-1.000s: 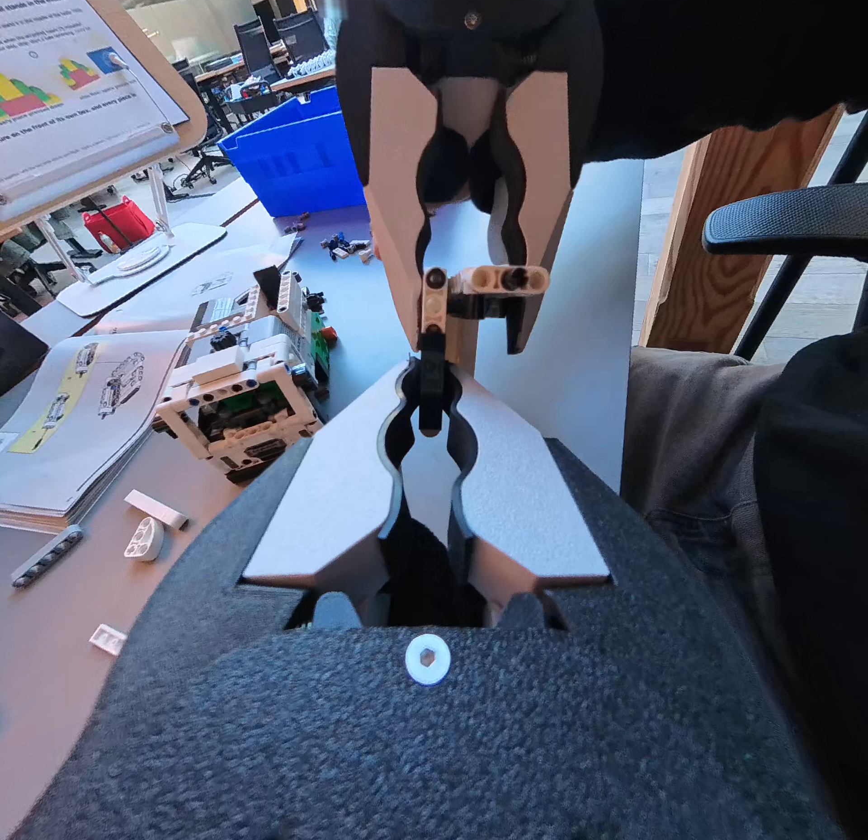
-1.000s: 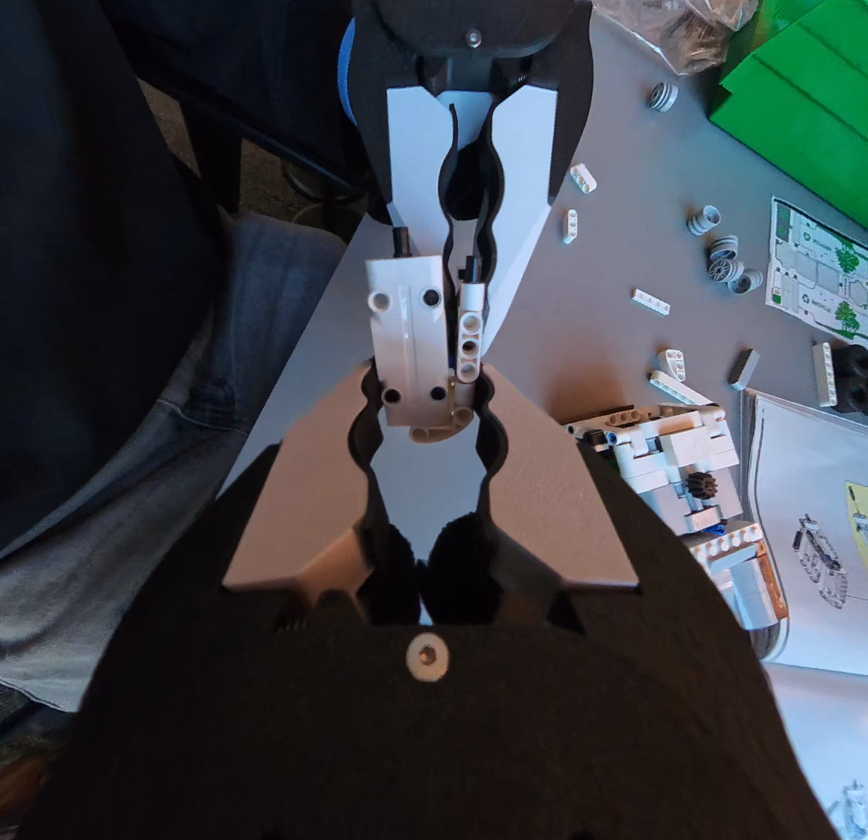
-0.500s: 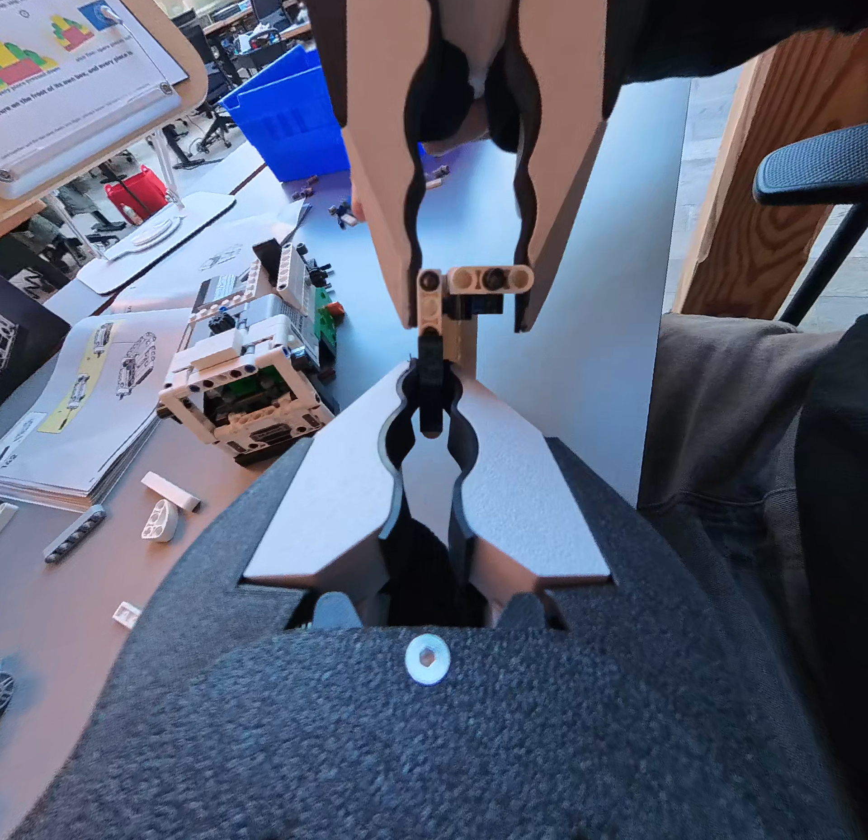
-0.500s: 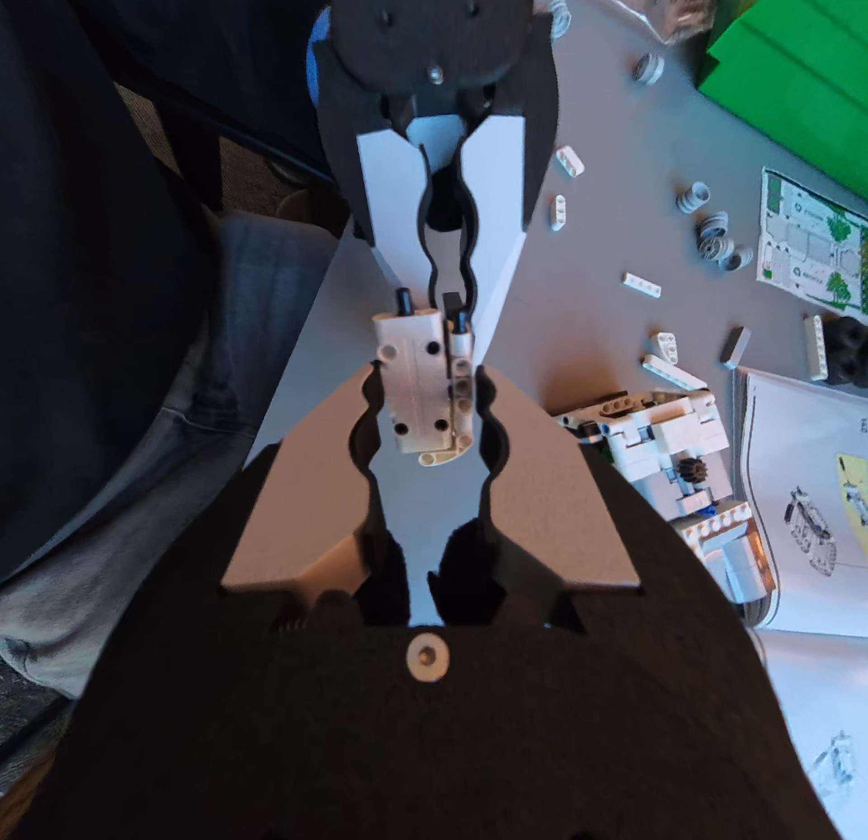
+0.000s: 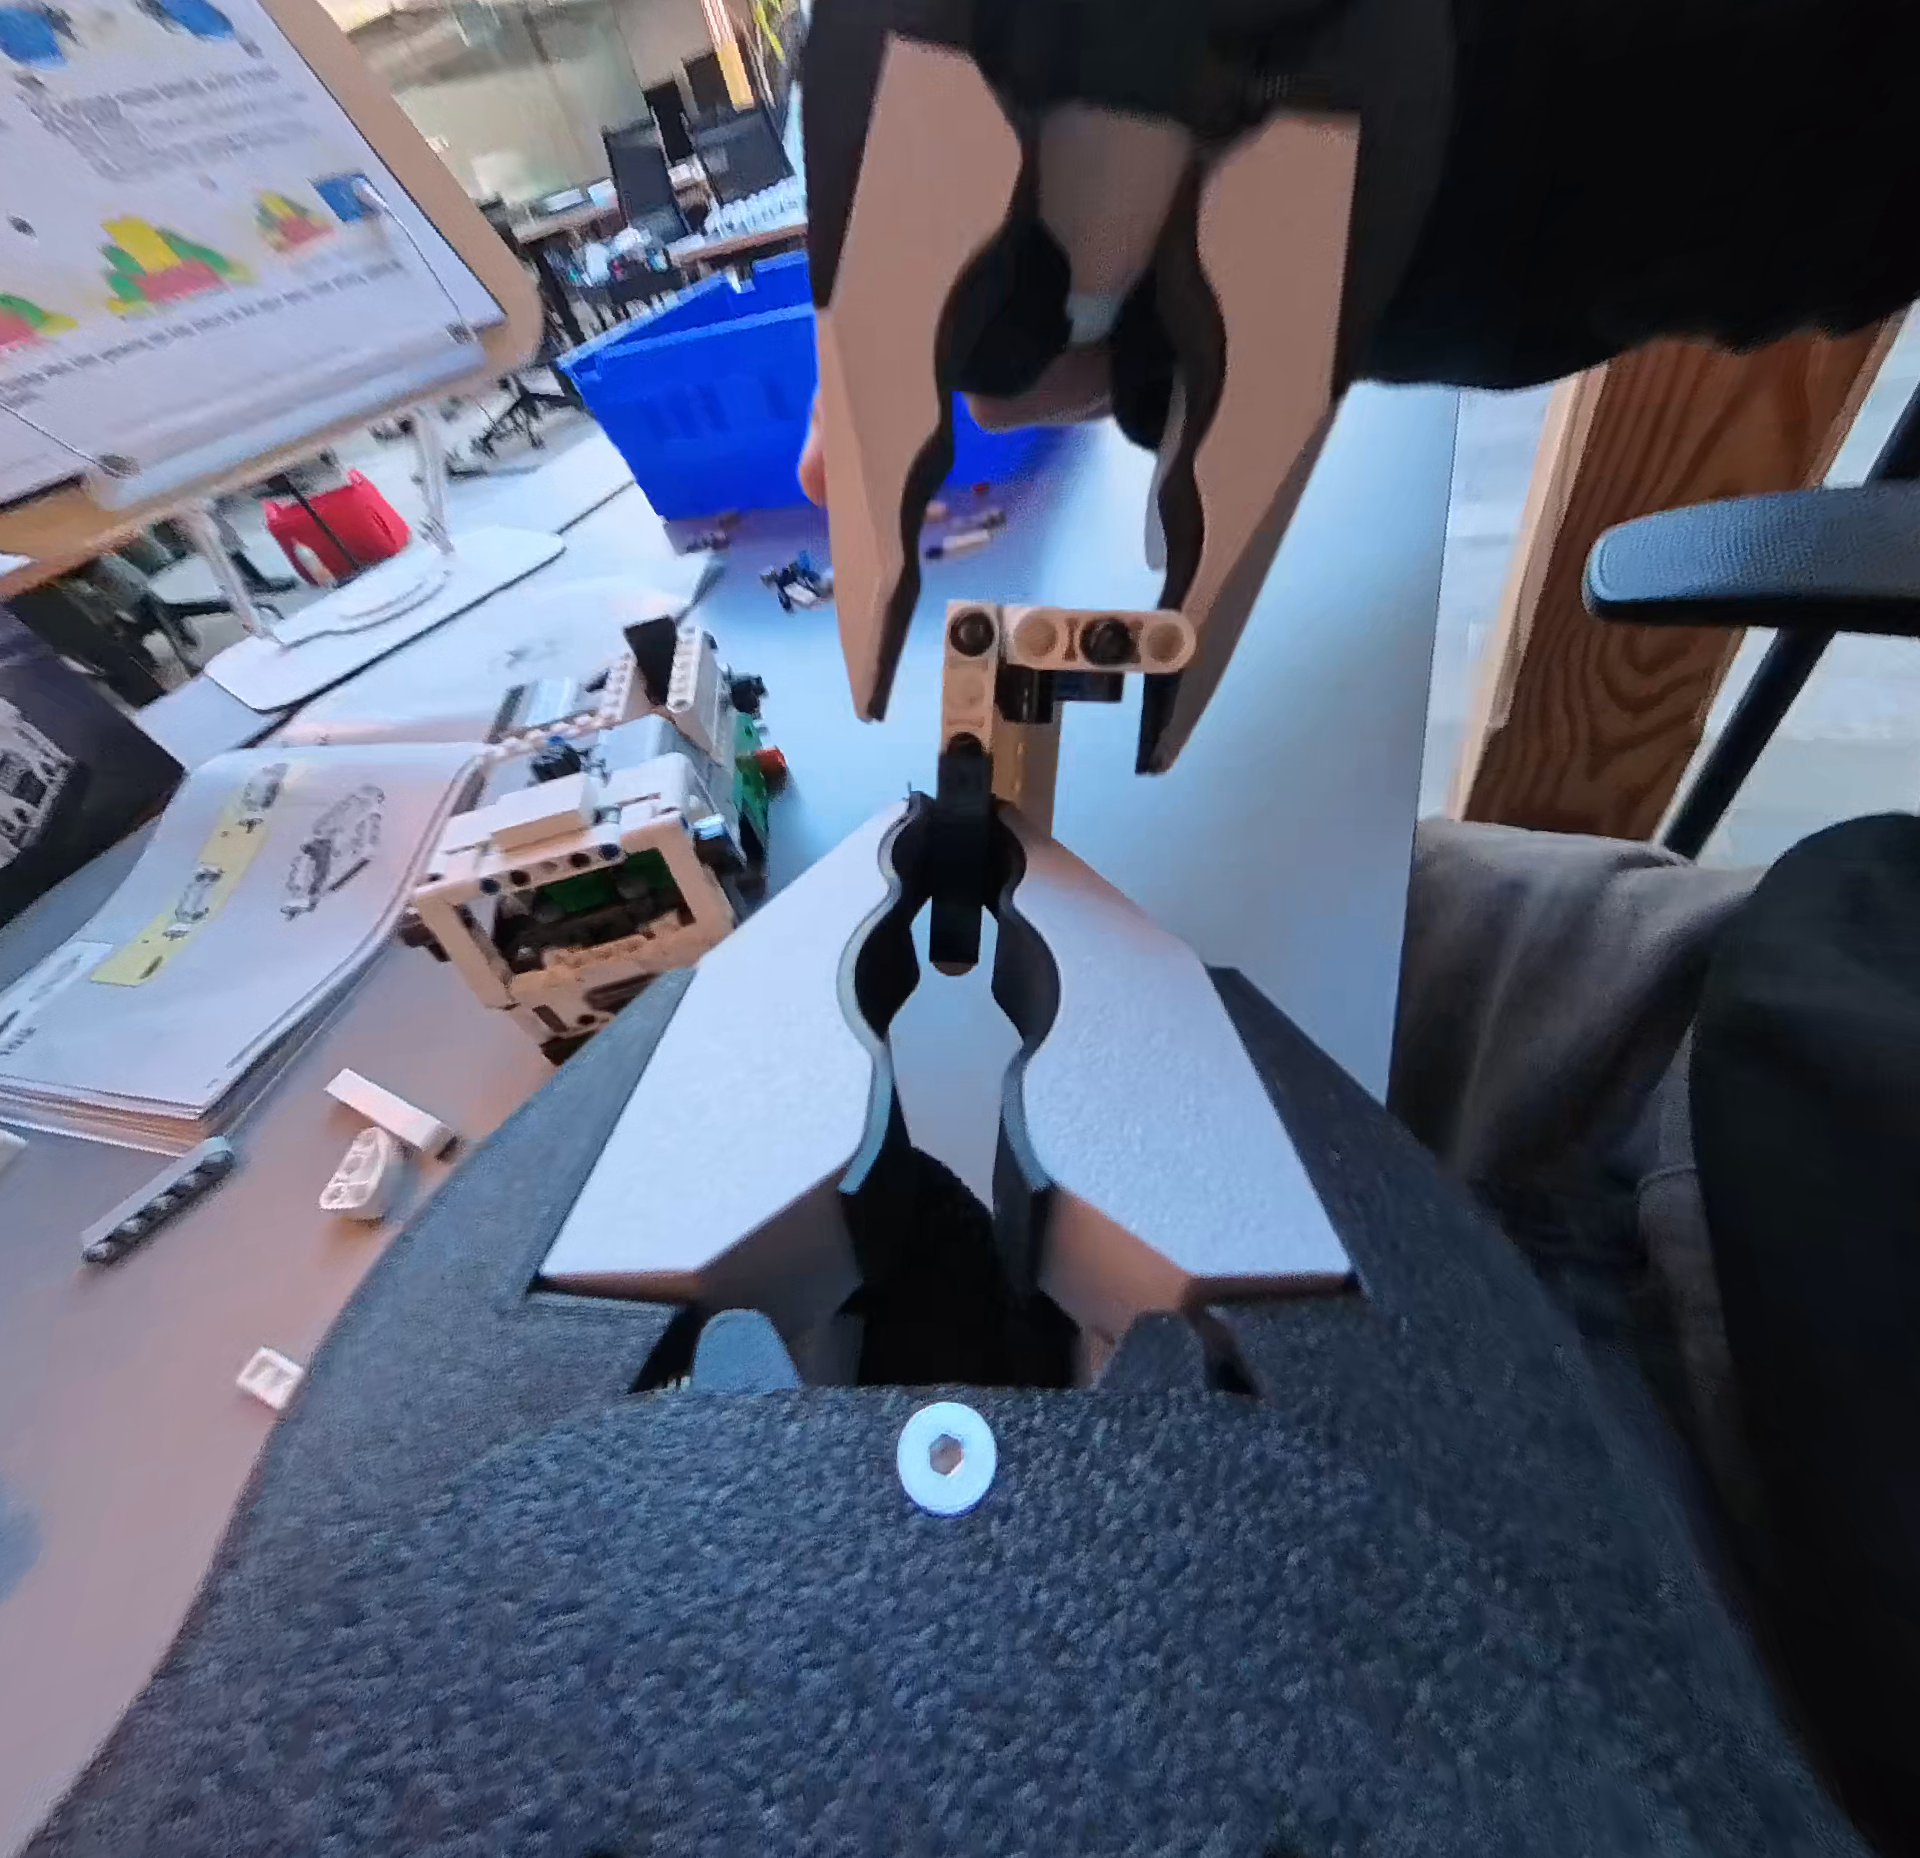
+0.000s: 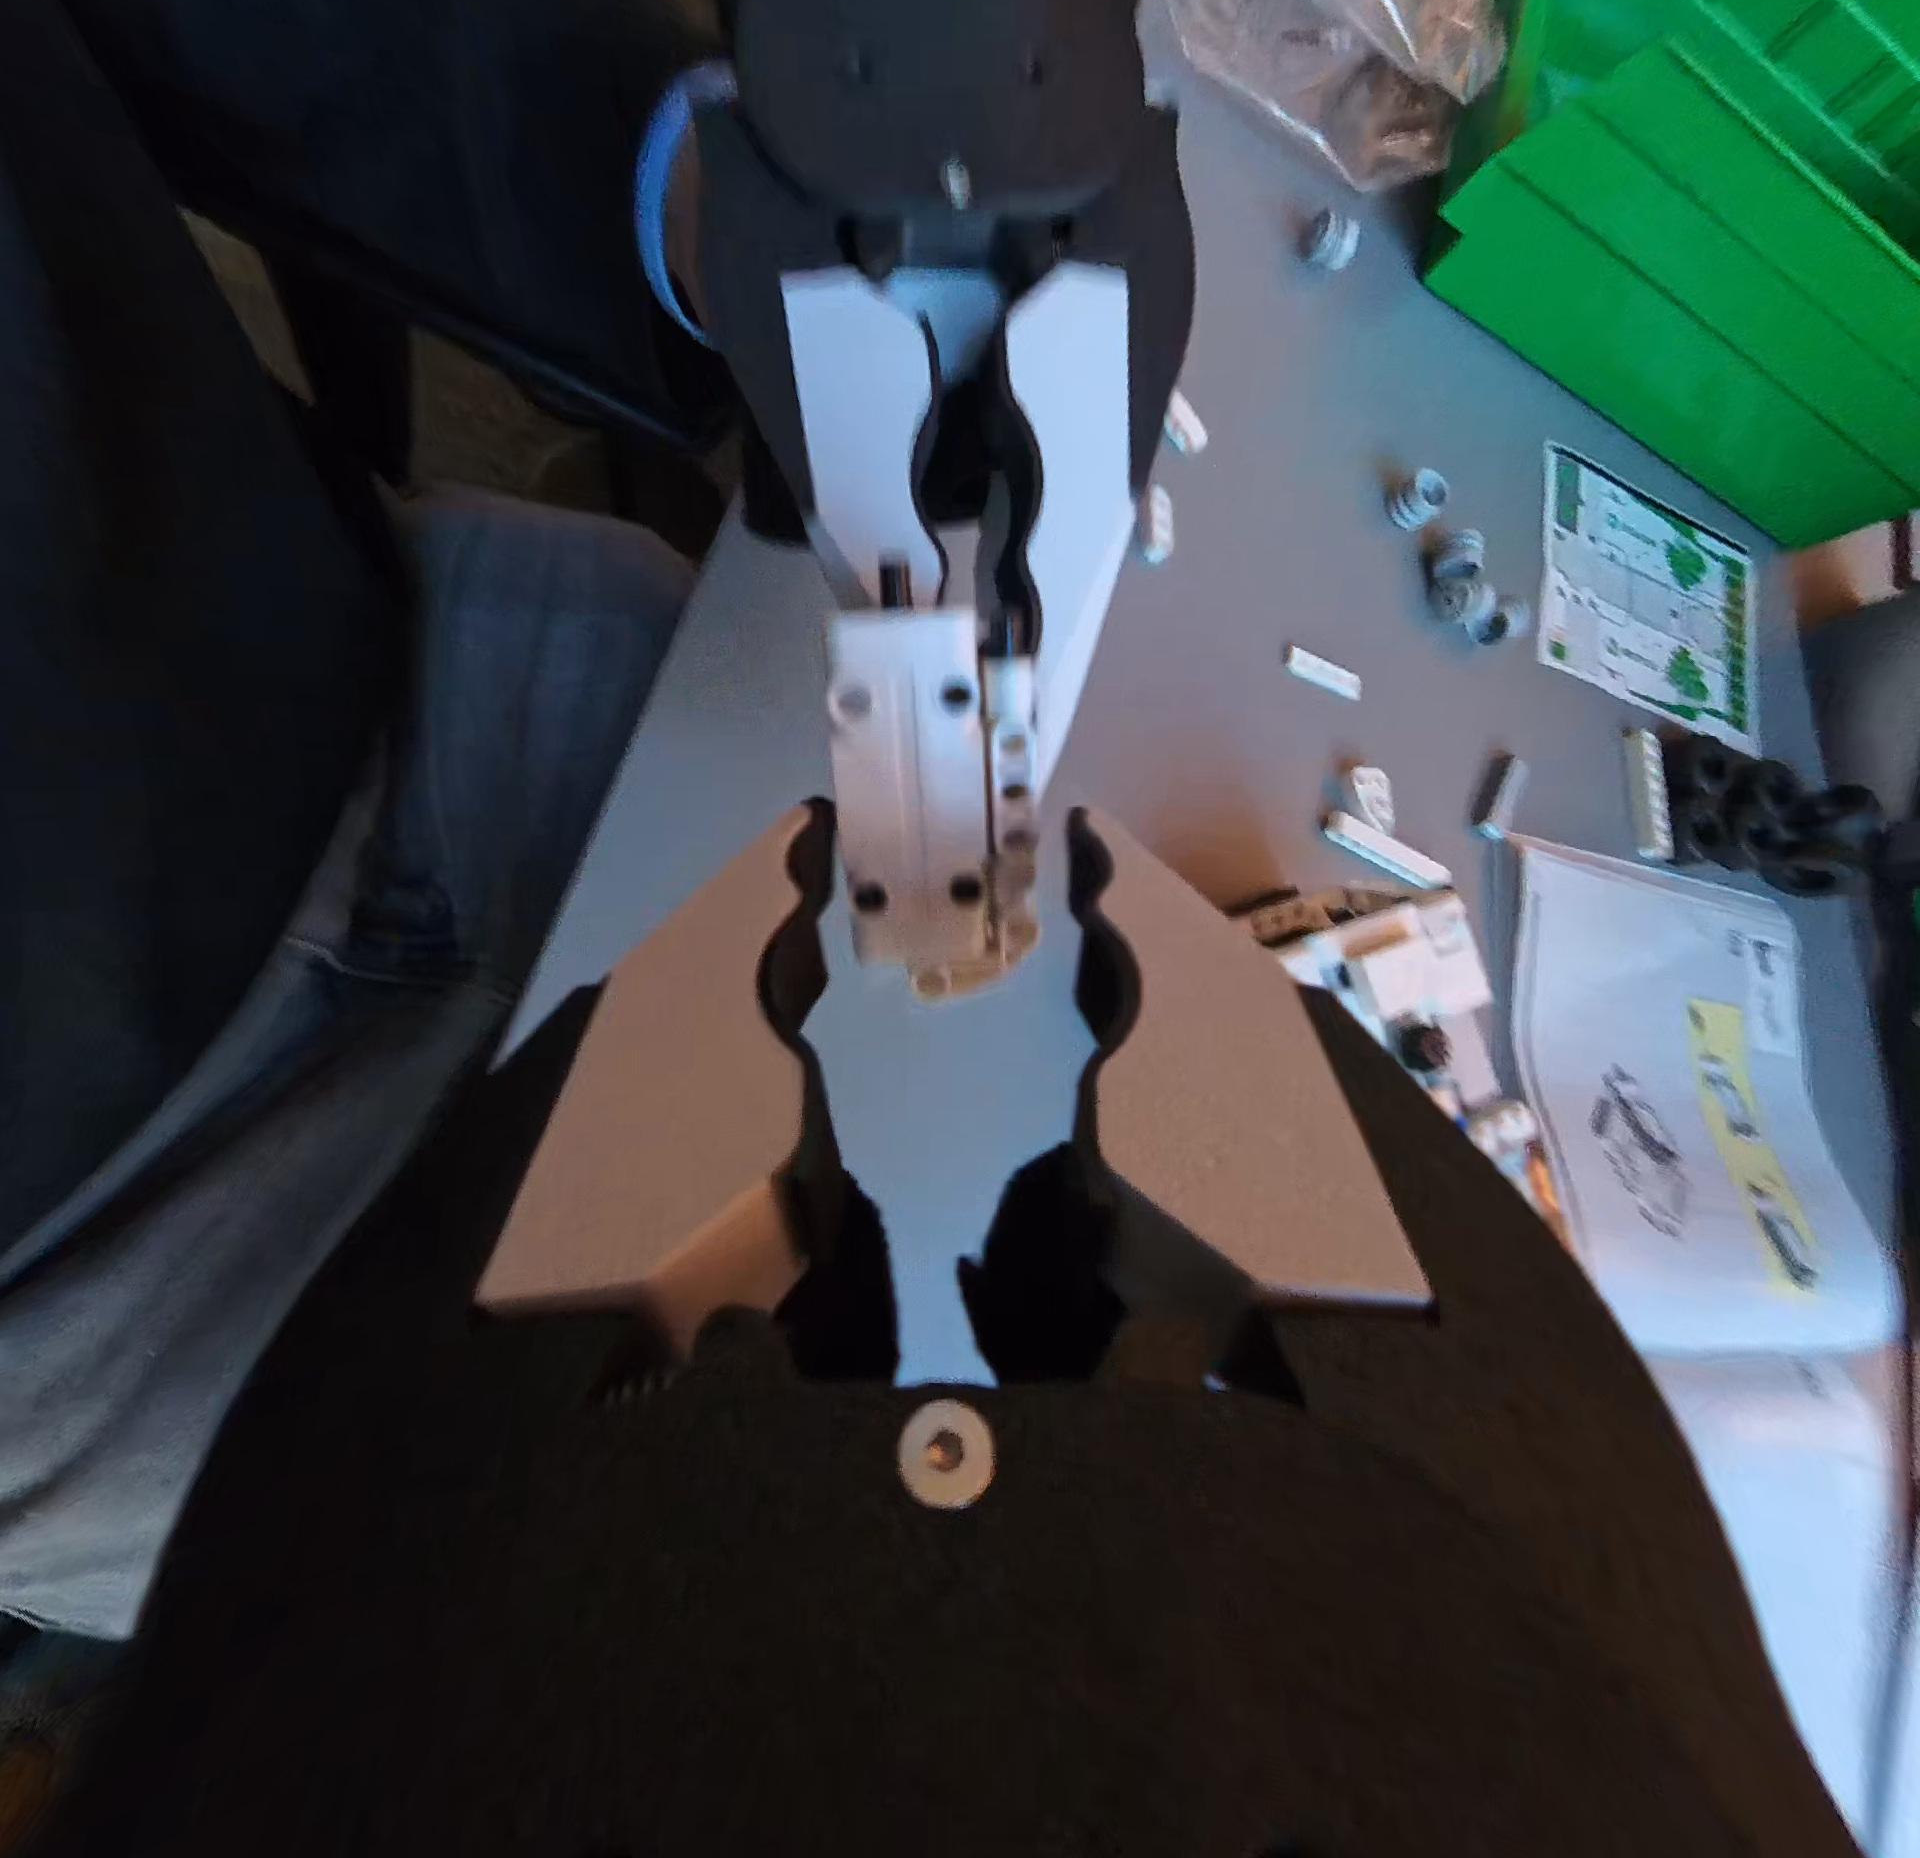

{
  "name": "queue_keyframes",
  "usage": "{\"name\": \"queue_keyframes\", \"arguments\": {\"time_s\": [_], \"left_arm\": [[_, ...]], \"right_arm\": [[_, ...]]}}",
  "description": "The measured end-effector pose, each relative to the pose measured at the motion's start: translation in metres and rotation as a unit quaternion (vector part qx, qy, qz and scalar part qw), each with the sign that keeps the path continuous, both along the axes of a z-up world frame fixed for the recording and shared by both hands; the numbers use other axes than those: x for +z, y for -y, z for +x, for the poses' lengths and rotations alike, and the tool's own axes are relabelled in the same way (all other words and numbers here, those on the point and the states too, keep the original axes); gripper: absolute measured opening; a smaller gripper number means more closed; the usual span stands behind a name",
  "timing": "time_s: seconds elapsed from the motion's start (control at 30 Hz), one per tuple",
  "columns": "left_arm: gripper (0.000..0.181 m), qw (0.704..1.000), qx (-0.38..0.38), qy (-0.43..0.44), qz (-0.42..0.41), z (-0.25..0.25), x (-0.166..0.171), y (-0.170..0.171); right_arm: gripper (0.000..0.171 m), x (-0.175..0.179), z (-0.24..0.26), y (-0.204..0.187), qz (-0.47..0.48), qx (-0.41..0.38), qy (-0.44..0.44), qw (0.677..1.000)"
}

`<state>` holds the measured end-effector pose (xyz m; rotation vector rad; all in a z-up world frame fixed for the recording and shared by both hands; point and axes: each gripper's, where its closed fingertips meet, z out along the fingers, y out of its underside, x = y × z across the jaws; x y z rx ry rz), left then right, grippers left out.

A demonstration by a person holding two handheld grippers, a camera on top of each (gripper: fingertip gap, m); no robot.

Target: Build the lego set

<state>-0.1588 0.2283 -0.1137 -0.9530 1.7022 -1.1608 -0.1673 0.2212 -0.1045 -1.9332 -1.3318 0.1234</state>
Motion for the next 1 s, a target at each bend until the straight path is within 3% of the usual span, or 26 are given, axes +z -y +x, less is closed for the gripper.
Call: {"name": "queue_keyframes", "arguments": {"time_s": [0.03, 0.13, 0.37, 0.43, 0.53, 0.63, 0.8, 0.83, 0.93, 1.0], "left_arm": [[0.006, 1.0, 0.003, 0.014, -0.005, -0.001, 0.005, -0.002], [0.006, 0.999, -0.007, 0.034, -0.009, -0.003, 0.011, 0.002], [0.006, 0.999, 0.009, 0.033, 0.012, -0.001, 0.008, 0.0], [0.006, 1.0, 0.004, 0.026, -0.003, -0.001, 0.008, 0.0], [0.007, 0.999, -0.003, 0.039, -0.01, -0.002, 0.011, -0.002], [0.007, 0.999, -0.018, 0.035, -0.006, -0.002, 0.01, 0.003], [0.008, 0.999, -0.006, 0.038, 0.025, -0.001, 0.007, 0.004], [0.016, 0.999, -0.003, 0.035, 0.031, -0.002, 0.006, 0.004], [0.065, 1.0, 0.004, 0.0, 0.026, -0.007, 0.003, 0.003], [0.069, 1.0, 0.006, 0.01, 0.024, -0.01, 0.012, 0.006]], "right_arm": [[0.05, -0.005, 0.008, 0.0, 0.001, -0.006, 0.029, 1.0], [0.033, -0.006, 0.009, -0.001, 0.019, -0.006, 0.025, 0.999], [0.031, -0.008, 0.012, -0.001, 0.005, -0.007, 0.017, 1.0], [0.033, -0.009, 0.011, 0.0, 0.006, -0.013, 0.008, 1.0], [0.056, -0.004, 0.0, 0.006, 0.003, 0.003, -0.027, 1.0], [0.036, -0.001, 0.0, 0.002, 0.026, 0.004, -0.02, 0.999], [0.035, -0.005, 0.002, 0.004, 0.007, 0.005, -0.009, 1.0], [0.035, -0.004, 0.002, 0.003, 0.015, 0.003, -0.009, 1.0], [0.035, -0.004, 0.015, -0.004, 0.055, -0.024, 0.049, 0.997], [0.035, -0.006, 0.016, -0.004, 0.069, -0.027, 0.084, 0.994]]}}
